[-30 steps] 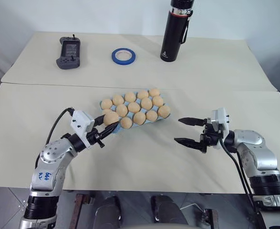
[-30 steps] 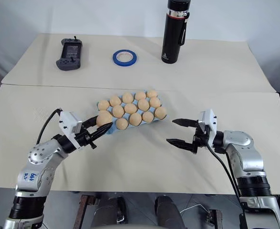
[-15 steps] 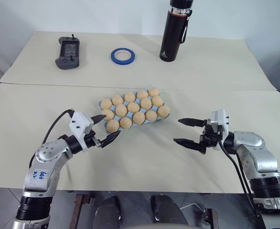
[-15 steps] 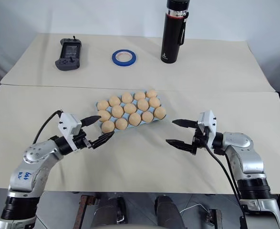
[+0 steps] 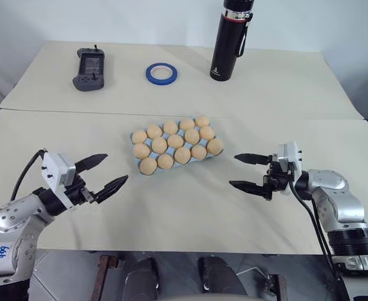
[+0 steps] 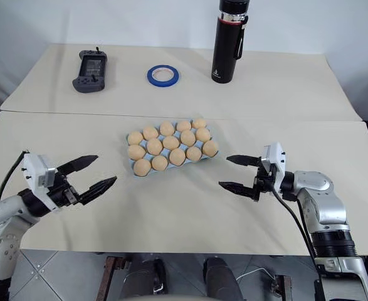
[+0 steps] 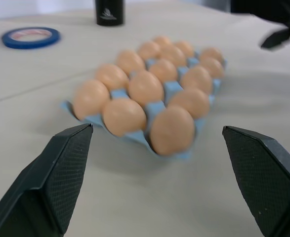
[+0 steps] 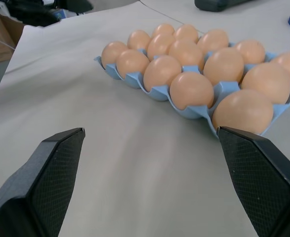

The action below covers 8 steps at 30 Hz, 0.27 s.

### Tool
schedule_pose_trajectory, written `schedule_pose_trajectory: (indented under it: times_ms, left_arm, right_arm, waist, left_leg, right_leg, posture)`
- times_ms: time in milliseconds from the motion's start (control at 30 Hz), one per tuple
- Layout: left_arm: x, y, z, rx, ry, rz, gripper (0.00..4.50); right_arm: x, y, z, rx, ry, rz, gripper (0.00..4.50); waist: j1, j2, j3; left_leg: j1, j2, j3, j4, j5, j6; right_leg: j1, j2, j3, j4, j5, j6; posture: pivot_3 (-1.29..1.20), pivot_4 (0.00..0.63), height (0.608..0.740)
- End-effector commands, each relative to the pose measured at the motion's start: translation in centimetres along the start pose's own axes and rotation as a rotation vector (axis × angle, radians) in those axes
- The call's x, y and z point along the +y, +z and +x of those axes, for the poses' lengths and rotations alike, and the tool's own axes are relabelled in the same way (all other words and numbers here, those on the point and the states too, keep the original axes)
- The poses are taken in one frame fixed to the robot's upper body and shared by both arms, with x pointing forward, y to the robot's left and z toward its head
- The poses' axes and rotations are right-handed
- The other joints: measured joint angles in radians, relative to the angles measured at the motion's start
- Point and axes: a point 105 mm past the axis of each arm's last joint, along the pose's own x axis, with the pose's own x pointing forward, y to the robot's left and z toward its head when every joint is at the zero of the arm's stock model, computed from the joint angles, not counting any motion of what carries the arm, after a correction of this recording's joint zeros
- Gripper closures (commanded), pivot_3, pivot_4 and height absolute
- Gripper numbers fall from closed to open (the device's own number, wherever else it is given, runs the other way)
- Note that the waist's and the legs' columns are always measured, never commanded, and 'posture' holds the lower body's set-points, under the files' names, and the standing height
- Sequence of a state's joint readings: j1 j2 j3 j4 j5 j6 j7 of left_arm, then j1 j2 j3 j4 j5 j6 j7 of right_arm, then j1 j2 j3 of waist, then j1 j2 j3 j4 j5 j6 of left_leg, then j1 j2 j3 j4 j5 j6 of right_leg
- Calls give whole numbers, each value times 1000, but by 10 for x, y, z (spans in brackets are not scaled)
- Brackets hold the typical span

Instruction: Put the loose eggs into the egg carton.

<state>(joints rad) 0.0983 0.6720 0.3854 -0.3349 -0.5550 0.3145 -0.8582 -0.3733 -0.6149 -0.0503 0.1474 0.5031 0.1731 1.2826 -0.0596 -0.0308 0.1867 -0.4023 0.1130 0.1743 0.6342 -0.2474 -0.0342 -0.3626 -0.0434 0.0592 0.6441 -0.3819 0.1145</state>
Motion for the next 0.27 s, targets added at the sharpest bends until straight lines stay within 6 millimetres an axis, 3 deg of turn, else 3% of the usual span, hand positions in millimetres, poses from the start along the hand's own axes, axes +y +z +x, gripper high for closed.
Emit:
schedule_pose_trajectory:
  times_ms: [33, 267]
  left_arm:
    - [0, 2, -6, 3, -29, 33, 23]
    - [-1, -1, -9, -19, -68, 17, 23]
  right_arm:
    - [-4, 9, 1, -11, 9, -46, 0]
    - [-2, 11, 9, -18, 21, -47, 0]
  waist:
    - [0, 0, 0]
    - [0, 0, 0]
  left_leg:
    - [0, 0, 0, 0, 0, 0]
    - [0, 0, -1, -3, 0, -1]
  right_leg:
    - [0, 0, 0, 0, 0, 0]
    - [-2, 0, 0, -1, -1, -1]
  posture:
    - [0, 150, 740]
    - [0, 150, 740]
